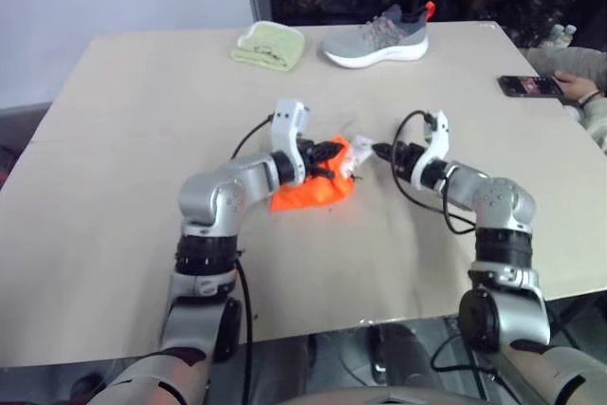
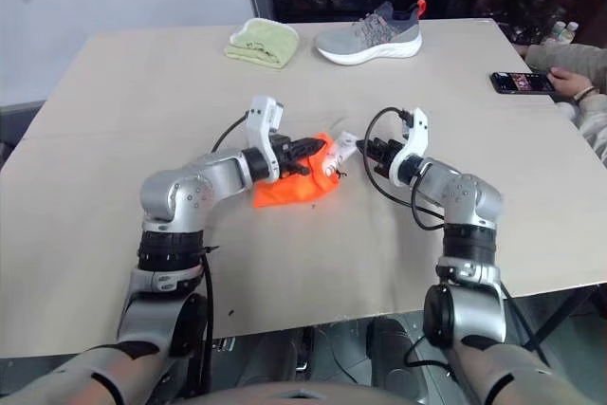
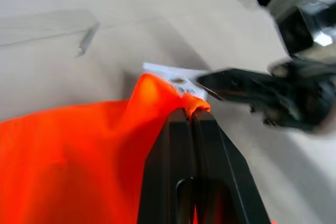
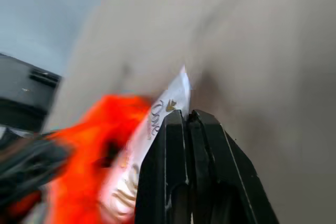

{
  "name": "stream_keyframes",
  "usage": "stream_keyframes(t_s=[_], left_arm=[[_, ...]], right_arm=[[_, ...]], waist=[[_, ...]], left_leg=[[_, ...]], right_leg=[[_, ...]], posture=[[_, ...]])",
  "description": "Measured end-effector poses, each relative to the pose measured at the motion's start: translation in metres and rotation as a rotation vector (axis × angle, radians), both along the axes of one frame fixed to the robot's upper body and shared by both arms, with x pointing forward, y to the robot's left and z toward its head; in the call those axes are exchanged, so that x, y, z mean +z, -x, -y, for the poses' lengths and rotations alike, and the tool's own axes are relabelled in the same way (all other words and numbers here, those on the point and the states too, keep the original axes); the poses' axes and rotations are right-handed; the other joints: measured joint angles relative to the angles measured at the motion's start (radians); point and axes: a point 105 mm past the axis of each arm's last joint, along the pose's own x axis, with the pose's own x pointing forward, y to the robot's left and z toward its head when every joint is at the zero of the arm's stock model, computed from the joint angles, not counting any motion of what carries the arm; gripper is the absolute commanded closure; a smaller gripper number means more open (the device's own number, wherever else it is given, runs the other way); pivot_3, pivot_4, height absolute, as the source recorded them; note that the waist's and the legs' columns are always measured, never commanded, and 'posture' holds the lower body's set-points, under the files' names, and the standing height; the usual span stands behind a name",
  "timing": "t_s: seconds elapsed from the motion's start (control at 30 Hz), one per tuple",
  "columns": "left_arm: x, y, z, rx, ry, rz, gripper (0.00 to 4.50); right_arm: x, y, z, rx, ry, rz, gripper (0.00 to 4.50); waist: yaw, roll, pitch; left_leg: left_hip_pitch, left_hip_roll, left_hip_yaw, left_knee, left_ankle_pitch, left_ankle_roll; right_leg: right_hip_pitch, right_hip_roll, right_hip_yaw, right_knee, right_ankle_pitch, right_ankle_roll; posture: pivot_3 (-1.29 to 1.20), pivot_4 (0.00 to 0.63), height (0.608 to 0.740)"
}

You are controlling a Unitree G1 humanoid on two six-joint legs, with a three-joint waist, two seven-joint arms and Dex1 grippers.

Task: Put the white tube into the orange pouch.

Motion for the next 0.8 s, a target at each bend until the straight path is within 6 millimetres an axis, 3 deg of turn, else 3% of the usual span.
stream_keyframes(t_s=[0.13,0.4,0.6,0.7,0.8], left_arm=[[0.019,-0.003,0.006,-0.010,0.063,0.001,4.50],[0.061,-0.015,0.008,-0.033,0.244,-0.039,4.50],[0.099,-0.015,0.012,-0.122,0.443,-0.073,4.50],[0.121,-0.005,0.014,-0.235,0.547,-0.082,4.50],[0.126,0.007,0.016,-0.329,0.552,-0.113,4.50]], right_arm=[[0.030,0.021,-0.017,0.018,-0.061,0.095,4.45],[0.051,0.040,-0.030,0.046,-0.027,0.202,4.45],[0.076,0.040,-0.037,0.086,0.042,0.309,4.45],[0.084,0.036,-0.036,0.075,0.104,0.348,4.45],[0.097,0.023,-0.028,0.012,0.134,0.386,4.45]], waist=[[0.000,0.000,0.000],[0.001,0.000,0.000],[-0.003,0.000,0.000],[-0.005,0.000,0.000],[-0.006,0.000,0.000]], left_leg=[[0.001,0.000,0.000,0.000,0.000,0.000],[0.001,-0.001,0.000,0.000,0.000,0.000],[0.001,-0.001,0.000,0.000,0.000,0.000],[0.000,-0.001,0.000,0.000,0.000,0.000],[0.001,-0.001,0.001,0.000,0.000,0.000]], right_leg=[[0.000,0.000,0.000,0.001,0.000,0.000],[0.001,0.000,-0.001,0.000,0.000,0.000],[0.000,0.000,-0.001,0.000,0.000,0.000],[0.000,0.000,-0.001,0.000,0.000,0.000],[0.001,0.000,0.000,0.000,0.000,0.000]], posture=[[0.00,0.150,0.740],[0.00,0.150,0.740],[0.00,0.150,0.740],[0.00,0.150,0.740],[0.00,0.150,0.740]])
